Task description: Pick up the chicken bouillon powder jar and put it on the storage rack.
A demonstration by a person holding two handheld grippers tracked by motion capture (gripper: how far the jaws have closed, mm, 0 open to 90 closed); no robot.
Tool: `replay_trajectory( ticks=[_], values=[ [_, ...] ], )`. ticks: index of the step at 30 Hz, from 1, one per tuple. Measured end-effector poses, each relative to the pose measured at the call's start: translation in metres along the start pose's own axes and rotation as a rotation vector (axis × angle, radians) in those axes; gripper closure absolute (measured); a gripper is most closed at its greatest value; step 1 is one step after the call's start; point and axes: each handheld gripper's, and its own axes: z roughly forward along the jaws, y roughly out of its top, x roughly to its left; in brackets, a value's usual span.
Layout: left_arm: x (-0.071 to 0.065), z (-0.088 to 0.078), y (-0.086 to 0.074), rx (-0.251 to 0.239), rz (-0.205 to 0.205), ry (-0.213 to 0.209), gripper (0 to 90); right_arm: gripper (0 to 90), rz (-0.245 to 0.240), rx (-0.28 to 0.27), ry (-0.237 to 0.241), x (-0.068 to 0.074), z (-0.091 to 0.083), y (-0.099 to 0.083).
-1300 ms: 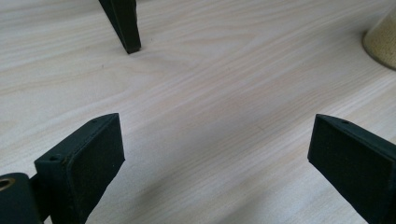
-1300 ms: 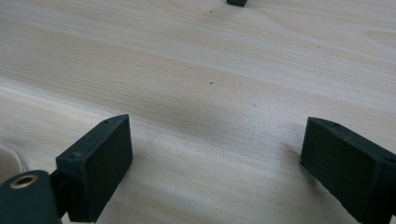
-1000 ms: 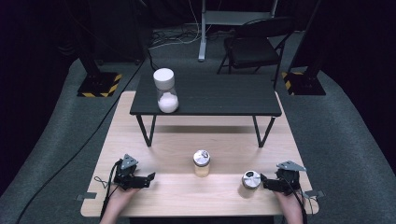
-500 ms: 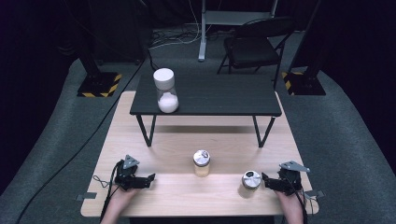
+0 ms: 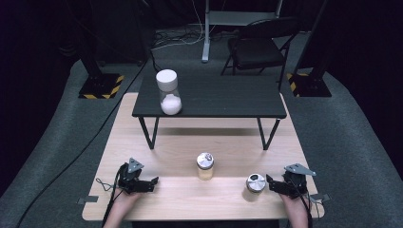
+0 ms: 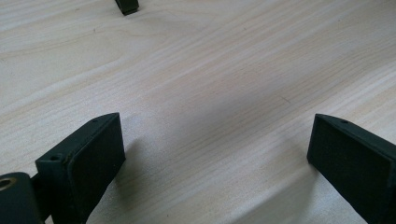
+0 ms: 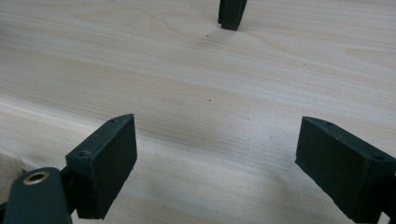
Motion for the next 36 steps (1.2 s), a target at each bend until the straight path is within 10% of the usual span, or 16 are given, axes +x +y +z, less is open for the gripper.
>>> replay_trajectory(
  ticks=[36],
  values=[
    [0.0, 0.001, 0.0, -0.001, -0.004, 0.005, 2.8, 11.3, 0.008, -0.137, 0.032, 0.036, -0.046, 0.05]
  ],
)
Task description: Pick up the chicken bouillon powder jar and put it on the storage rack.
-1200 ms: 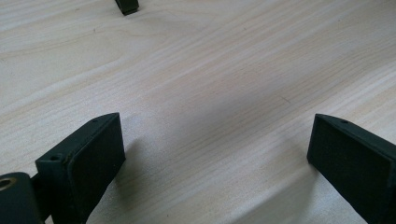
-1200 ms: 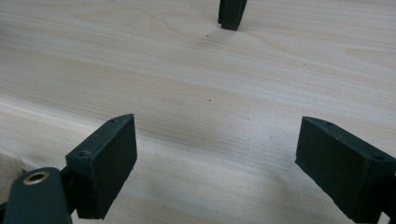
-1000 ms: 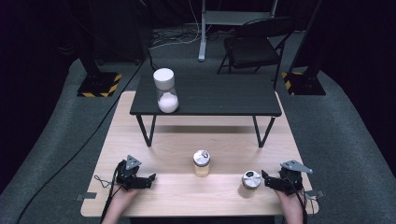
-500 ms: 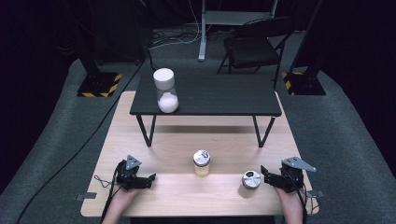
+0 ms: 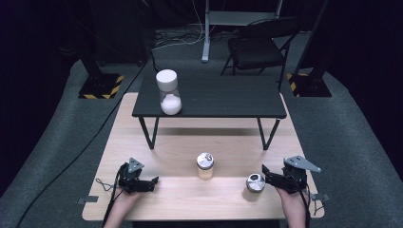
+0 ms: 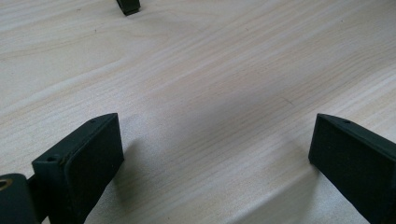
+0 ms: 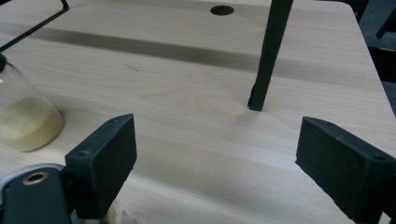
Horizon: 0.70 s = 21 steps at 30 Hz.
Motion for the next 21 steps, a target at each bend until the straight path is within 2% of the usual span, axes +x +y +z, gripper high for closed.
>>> replay_trajectory(
  ticks=[5, 21],
  values=[
    [0.0, 0.0, 0.0, 0.0, 0.0, 0.0, 2.8, 11.3, -0.004, -0.012, 0.012, 0.008, -0.003, 0.007],
    [0.0, 0.0, 0.0, 0.001, 0.002, 0.0, 2.7, 11.0, -0.045, -0.033, 0.079, 0.049, -0.005, 0.022]
  ],
)
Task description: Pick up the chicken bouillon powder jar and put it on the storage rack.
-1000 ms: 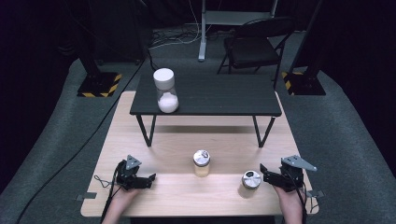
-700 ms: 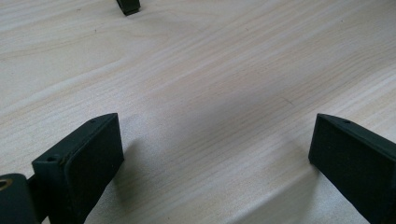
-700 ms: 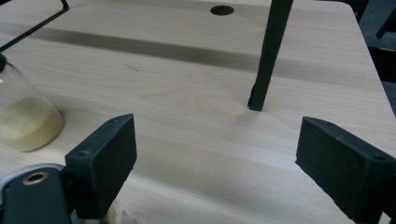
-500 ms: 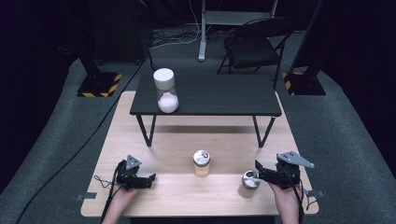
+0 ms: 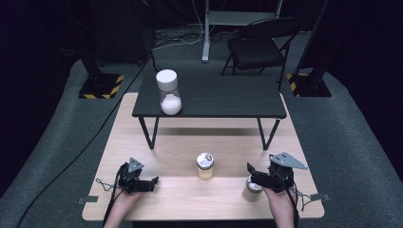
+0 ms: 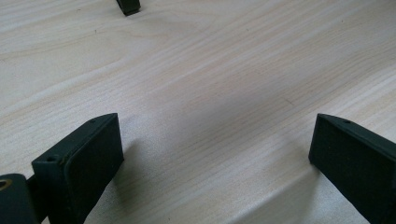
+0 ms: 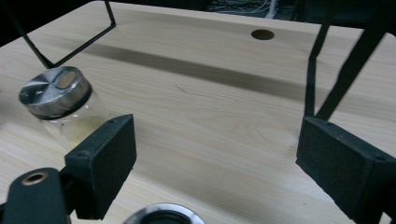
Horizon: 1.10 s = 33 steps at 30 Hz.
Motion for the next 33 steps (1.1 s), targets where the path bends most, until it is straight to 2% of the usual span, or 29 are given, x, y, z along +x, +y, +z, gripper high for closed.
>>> replay_trajectory(
  ticks=[12, 33],
  values=[
    [0.0, 0.0, 0.0, 0.0, 0.0, 0.0, 2.7, 10.1, -0.012, 0.0, 0.046, 0.021, 0.008, 0.001],
    [0.0, 0.0, 0.0, 0.0, 0.001, 0.0, 2.7, 9.8, -0.055, 0.01, 0.081, 0.052, 0.024, 0.002]
  ],
)
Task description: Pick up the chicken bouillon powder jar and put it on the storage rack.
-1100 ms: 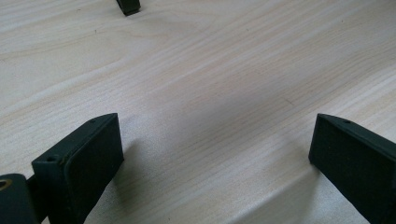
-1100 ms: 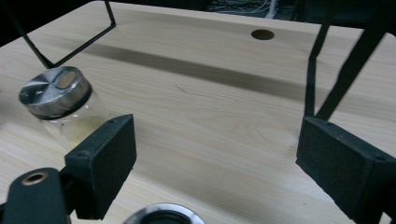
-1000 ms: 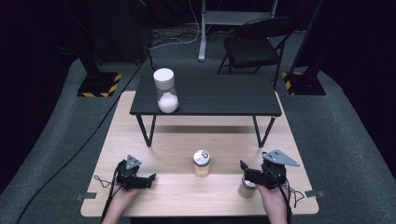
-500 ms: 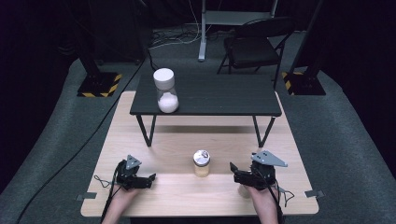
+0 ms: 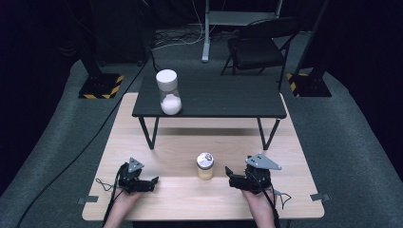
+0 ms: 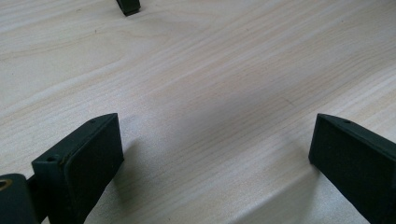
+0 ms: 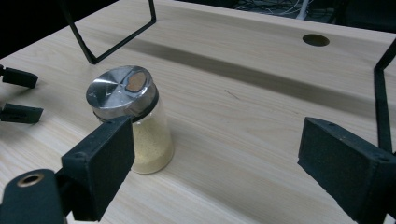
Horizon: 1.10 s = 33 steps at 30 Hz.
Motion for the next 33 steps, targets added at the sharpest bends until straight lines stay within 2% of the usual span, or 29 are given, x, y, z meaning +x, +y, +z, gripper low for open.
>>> replay_trajectory(
  ticks=[33],
  values=[
    [0.0, 0.0, 0.0, 0.0, -0.001, 0.0, 2.7, 9.3, -0.049, 0.026, 0.052, 0.036, 0.034, -0.005]
  ],
)
